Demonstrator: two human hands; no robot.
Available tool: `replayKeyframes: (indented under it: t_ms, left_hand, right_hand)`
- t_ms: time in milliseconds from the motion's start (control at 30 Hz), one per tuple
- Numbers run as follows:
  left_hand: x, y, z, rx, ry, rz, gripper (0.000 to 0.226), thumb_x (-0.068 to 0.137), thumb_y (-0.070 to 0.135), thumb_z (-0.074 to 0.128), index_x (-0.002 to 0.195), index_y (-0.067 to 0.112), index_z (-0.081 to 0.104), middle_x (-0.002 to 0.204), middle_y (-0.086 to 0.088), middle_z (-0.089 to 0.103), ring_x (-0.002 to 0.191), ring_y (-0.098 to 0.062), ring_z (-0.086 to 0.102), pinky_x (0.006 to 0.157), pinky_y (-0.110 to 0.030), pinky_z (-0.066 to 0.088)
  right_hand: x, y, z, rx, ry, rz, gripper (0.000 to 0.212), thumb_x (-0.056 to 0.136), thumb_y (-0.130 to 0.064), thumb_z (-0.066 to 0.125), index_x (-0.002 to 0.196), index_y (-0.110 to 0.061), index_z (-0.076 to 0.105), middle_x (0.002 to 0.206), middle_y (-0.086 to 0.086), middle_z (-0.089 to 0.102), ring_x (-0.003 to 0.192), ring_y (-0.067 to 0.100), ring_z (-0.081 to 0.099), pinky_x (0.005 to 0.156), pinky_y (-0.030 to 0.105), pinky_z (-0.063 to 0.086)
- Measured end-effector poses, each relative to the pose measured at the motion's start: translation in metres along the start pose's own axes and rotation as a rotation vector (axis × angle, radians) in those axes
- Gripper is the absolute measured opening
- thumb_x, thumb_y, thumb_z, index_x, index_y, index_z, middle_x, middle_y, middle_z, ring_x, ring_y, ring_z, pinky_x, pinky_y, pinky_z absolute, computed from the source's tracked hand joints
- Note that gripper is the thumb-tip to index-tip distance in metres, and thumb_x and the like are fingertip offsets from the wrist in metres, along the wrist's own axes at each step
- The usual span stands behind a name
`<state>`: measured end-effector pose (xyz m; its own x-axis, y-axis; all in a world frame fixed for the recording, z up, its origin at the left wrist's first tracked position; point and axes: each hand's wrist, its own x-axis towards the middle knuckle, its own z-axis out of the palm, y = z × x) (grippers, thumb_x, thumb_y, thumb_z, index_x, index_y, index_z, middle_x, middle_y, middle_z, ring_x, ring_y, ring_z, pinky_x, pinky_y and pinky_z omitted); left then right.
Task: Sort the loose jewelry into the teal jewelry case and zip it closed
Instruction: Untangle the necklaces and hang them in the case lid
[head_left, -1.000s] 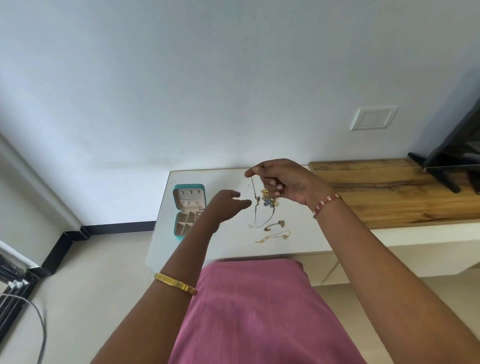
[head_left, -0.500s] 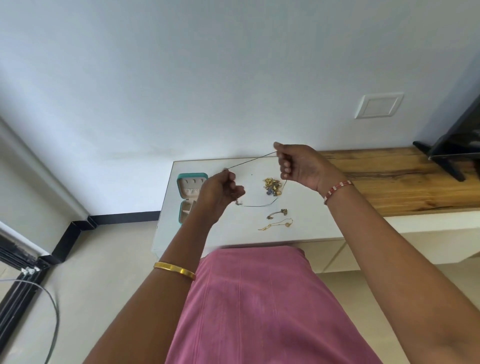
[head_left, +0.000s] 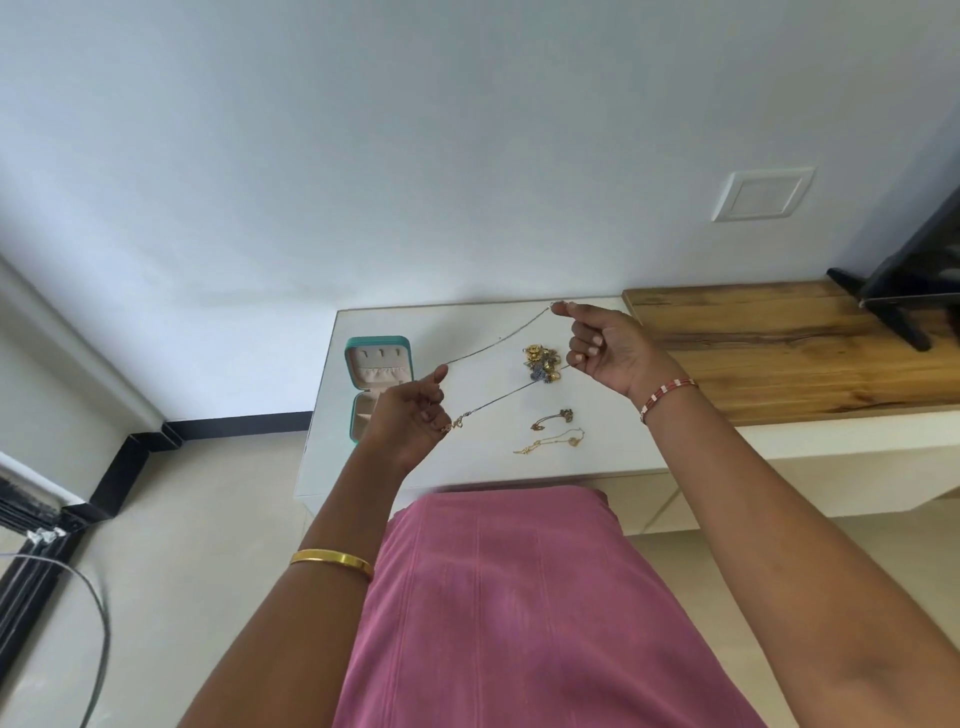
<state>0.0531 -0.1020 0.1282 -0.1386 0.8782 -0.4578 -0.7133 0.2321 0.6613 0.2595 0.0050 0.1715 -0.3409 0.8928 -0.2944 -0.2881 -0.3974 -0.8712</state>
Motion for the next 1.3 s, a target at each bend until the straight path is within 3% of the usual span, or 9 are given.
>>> replayKeyframes:
  t_ms: [200,333,433,667,767,900,1033,1133,1300]
  left_hand:
    - [0.018,-0.006,-0.020,0.755,-0.044,0.115,0.023,0.081,-0.008,0.057,0.094,0.006,0.069,0.073,-0.002,0.055,0.057,-0.009,0.036,0.049,-0.017,0.029]
    - [0.031,-0.004,-0.021,1.121,-0.089,0.113,0.015,0.080,0.003,0.067,0.093,0.008,0.072,0.069,-0.001,0.065,0.057,-0.003,0.051,0.056,-0.021,0.034]
    - [0.044,-0.005,-0.023,1.243,-0.081,0.100,0.013,0.080,0.008,0.068,0.091,0.008,0.074,0.089,-0.015,0.072,0.072,-0.014,0.055,0.060,-0.024,0.039]
    - [0.070,-0.017,-0.038,1.288,-0.110,0.031,0.030,0.084,0.007,0.060,0.068,0.030,0.069,0.078,-0.012,0.061,0.075,-0.023,0.045,0.066,-0.028,0.037]
    - [0.079,-0.022,-0.046,1.277,-0.100,0.023,0.034,0.085,0.014,0.062,0.063,0.038,0.069,0.074,0.000,0.067,0.073,-0.022,0.053,0.074,-0.030,0.041]
    - [0.085,-0.027,-0.049,1.128,-0.091,0.032,0.013,0.088,0.009,0.060,0.088,0.012,0.072,0.082,-0.007,0.067,0.075,-0.013,0.055,0.073,-0.024,0.041]
    - [0.098,-0.036,-0.054,1.132,0.020,0.109,0.014,0.088,0.010,0.059,0.088,0.013,0.073,0.073,0.004,0.063,0.067,-0.012,0.052,0.064,-0.016,0.040]
    - [0.109,-0.040,-0.060,1.218,0.074,0.168,0.013,0.086,0.017,0.063,0.092,0.015,0.074,0.078,0.005,0.060,0.077,-0.013,0.054,0.073,-0.024,0.042]
    - [0.116,-0.052,-0.071,1.134,0.073,0.060,0.014,0.087,0.010,0.060,0.090,0.010,0.073,0.070,0.004,0.061,0.071,-0.014,0.058,0.077,-0.025,0.048]
  right_hand:
    - [0.017,0.000,-0.003,0.015,0.059,0.072,0.019,0.089,-0.010,0.046,0.073,-0.008,0.057,0.043,-0.002,0.048,0.036,0.011,0.043,0.047,0.020,0.048]
    - [0.032,0.007,0.000,-0.119,0.097,0.081,0.014,0.086,-0.009,0.054,0.073,-0.006,0.057,0.039,-0.003,0.034,0.035,0.011,0.030,0.047,0.021,0.043]
    - [0.047,0.012,0.001,-0.198,0.130,0.060,0.010,0.084,-0.007,0.059,0.075,-0.004,0.059,0.038,-0.004,0.035,0.036,0.010,0.030,0.047,0.022,0.038]
    - [0.085,0.032,0.007,-0.256,0.148,0.042,0.009,0.084,-0.005,0.061,0.074,-0.005,0.062,0.046,0.002,0.045,0.037,0.011,0.036,0.046,0.023,0.035]
    - [0.106,0.044,0.008,-0.328,0.151,0.058,0.009,0.082,-0.007,0.064,0.074,-0.007,0.064,0.043,-0.001,0.049,0.038,0.012,0.039,0.051,0.028,0.033]
    - [0.132,0.054,0.004,-0.296,0.182,0.090,0.010,0.081,-0.005,0.065,0.071,-0.008,0.063,0.045,0.001,0.050,0.041,0.014,0.039,0.048,0.025,0.035]
    - [0.155,0.064,-0.003,-0.286,0.176,0.122,0.013,0.083,-0.003,0.062,0.071,-0.006,0.062,0.048,0.003,0.052,0.043,0.016,0.041,0.045,0.023,0.039]
    - [0.173,0.069,-0.012,-0.290,0.209,0.147,0.015,0.084,-0.003,0.061,0.070,-0.007,0.062,0.046,0.003,0.054,0.042,0.015,0.042,0.046,0.024,0.037]
    - [0.188,0.085,-0.024,-0.303,0.240,0.195,0.014,0.085,-0.004,0.060,0.071,-0.007,0.061,0.047,0.002,0.055,0.040,0.014,0.044,0.045,0.021,0.043]
